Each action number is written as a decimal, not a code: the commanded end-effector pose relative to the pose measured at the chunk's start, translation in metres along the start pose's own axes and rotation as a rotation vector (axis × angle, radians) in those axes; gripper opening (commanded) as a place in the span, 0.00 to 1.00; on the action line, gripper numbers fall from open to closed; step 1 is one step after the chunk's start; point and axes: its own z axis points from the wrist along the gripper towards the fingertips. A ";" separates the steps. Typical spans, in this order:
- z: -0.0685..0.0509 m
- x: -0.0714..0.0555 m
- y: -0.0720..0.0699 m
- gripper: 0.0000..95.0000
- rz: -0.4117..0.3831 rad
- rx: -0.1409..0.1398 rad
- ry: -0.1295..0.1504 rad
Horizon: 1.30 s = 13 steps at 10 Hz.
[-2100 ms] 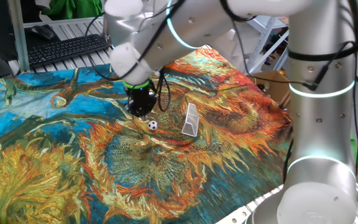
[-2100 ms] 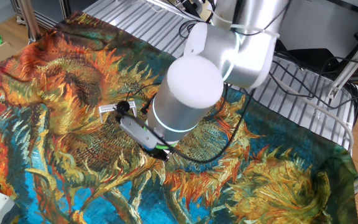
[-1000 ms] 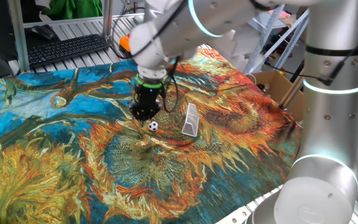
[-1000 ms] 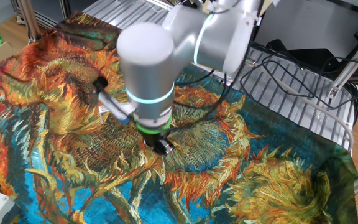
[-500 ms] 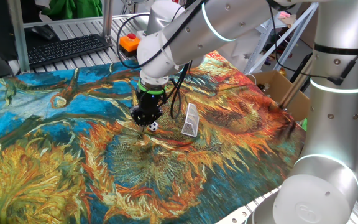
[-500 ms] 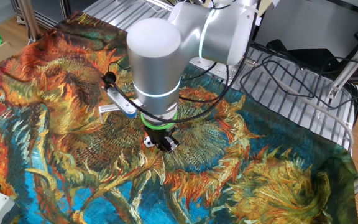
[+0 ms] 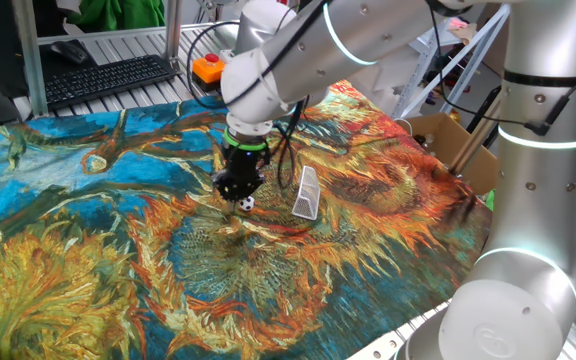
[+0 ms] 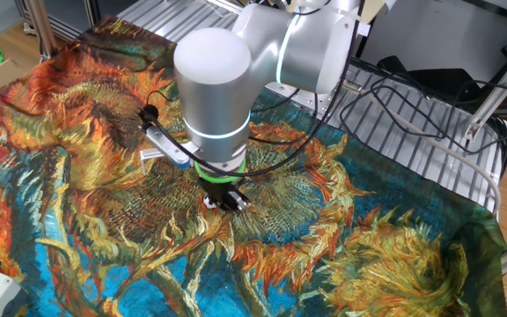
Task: Push the soccer ball into the goal
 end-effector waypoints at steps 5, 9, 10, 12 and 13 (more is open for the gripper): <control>0.002 -0.004 -0.029 0.00 -0.036 0.037 0.018; 0.001 -0.003 -0.027 0.00 -0.040 0.035 0.017; 0.001 -0.003 -0.027 0.00 -0.047 0.037 0.015; 0.000 -0.003 -0.029 0.00 -0.061 0.049 0.013; -0.001 -0.003 -0.033 0.00 -0.068 0.057 0.012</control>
